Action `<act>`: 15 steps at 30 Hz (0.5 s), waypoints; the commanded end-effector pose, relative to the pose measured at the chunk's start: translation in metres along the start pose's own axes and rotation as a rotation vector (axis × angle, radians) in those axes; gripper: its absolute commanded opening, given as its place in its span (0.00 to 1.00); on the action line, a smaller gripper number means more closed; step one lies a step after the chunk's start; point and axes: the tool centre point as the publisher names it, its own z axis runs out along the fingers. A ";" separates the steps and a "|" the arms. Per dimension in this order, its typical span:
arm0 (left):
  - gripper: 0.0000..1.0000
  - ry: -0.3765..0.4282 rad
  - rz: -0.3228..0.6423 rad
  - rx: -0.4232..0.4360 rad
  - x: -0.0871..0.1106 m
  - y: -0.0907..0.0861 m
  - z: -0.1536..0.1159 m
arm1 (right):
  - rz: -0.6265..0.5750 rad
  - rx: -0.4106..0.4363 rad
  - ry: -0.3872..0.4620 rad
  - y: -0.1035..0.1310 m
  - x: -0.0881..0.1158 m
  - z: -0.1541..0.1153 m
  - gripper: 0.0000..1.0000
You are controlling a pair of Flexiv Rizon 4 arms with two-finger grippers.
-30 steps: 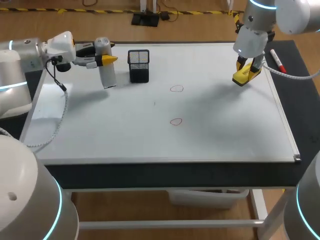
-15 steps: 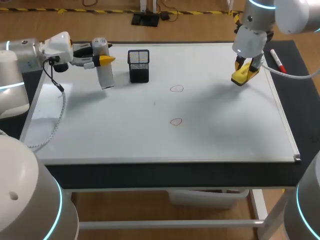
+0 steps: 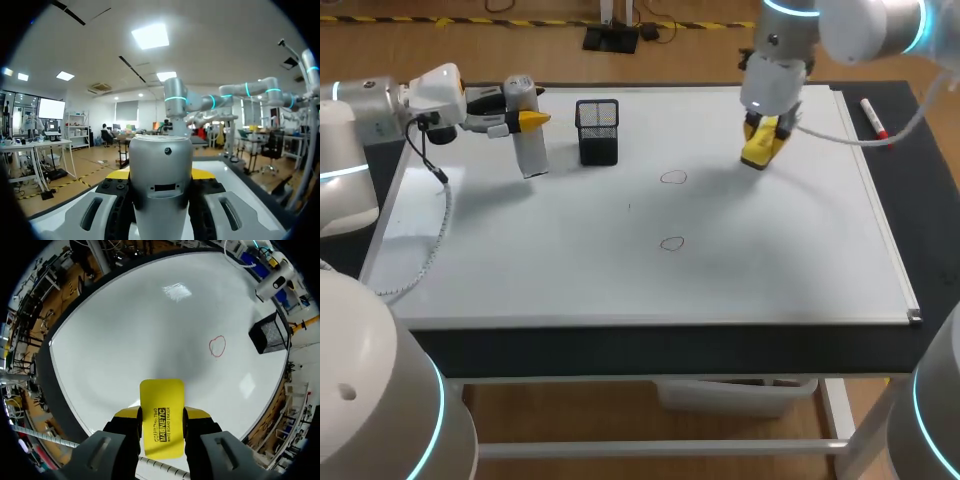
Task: Pick up the inspection probe, press it on each red-marked spot on the whiteboard one by one, put down the probe, pick up the eraser, and wipe off all the red marks.
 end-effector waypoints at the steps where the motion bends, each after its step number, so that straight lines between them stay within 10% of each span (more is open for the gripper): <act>1: 0.00 0.002 -0.001 -0.003 0.000 -0.002 -0.001 | -0.060 -0.013 0.052 0.013 -0.029 0.007 0.00; 15: 0.00 0.002 -0.001 -0.003 0.000 -0.002 -0.001 | -0.315 -0.045 0.048 0.075 -0.092 0.017 0.00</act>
